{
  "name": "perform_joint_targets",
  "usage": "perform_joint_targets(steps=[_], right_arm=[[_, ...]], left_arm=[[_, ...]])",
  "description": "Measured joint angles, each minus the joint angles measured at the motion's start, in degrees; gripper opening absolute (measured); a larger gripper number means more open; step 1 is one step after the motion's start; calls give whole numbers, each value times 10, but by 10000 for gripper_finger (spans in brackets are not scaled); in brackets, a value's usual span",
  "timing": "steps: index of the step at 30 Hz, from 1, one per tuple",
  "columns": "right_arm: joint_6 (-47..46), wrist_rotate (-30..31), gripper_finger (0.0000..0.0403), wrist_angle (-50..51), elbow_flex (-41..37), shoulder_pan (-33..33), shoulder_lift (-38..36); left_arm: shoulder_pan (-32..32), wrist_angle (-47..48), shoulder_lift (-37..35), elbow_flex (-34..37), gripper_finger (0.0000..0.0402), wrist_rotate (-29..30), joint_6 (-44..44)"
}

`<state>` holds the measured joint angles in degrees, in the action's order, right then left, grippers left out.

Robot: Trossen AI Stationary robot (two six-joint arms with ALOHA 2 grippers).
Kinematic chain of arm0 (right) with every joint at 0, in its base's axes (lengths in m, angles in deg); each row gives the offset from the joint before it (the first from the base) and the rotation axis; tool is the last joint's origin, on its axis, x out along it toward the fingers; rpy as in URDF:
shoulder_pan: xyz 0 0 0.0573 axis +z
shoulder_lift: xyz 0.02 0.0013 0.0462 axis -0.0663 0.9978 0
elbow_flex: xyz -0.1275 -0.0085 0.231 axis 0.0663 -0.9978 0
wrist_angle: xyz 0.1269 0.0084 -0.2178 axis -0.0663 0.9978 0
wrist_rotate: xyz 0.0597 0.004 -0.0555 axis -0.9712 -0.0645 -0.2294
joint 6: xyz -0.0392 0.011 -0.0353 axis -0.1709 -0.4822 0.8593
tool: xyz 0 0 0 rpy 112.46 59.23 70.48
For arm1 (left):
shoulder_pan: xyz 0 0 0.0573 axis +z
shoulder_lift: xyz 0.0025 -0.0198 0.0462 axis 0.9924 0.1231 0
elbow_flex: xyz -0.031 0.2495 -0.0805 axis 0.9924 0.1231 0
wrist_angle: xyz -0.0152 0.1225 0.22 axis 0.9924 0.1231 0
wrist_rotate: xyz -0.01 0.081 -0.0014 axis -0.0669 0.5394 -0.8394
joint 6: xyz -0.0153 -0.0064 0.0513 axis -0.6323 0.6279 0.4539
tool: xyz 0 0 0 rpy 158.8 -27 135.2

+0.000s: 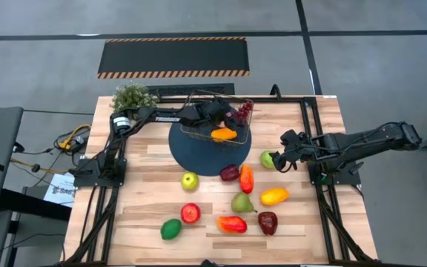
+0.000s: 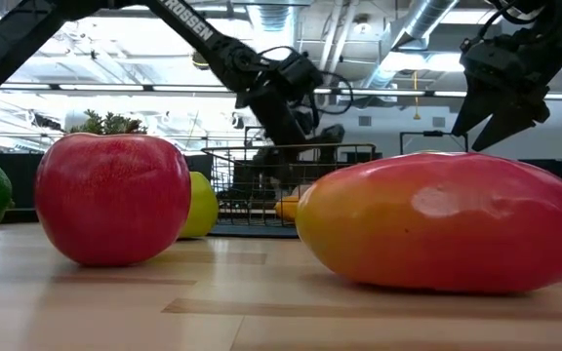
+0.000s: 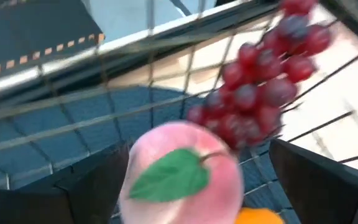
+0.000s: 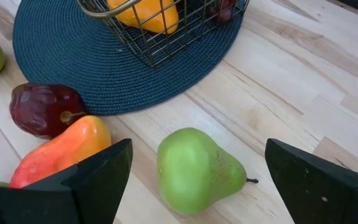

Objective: Build produce basket
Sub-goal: Put the peach into the wire basket, then put the green apple into the wire basket

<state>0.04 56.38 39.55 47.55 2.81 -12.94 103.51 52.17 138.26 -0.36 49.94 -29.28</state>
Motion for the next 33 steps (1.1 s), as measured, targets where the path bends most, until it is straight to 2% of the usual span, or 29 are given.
perform_joint_targets(steps=[6,11,17,23,27,33], right_arm=[[0,0,385,0,0,0,0],[0,-9,385,0,0,0,0],[0,-13,385,0,0,0,0],[0,-13,385,0,0,0,0],[0,-13,385,0,0,0,0],[1,-13,385,0,0,0,0]], left_arm=[[-11,106,-10,-76,373,-33,58],[-31,276,-38,-160,373,-86,114],[-82,530,-97,-236,373,-63,135],[-185,724,-167,-229,373,-24,59],[-278,773,-176,-221,373,13,4],[-381,737,-175,-170,373,-2,-14]])
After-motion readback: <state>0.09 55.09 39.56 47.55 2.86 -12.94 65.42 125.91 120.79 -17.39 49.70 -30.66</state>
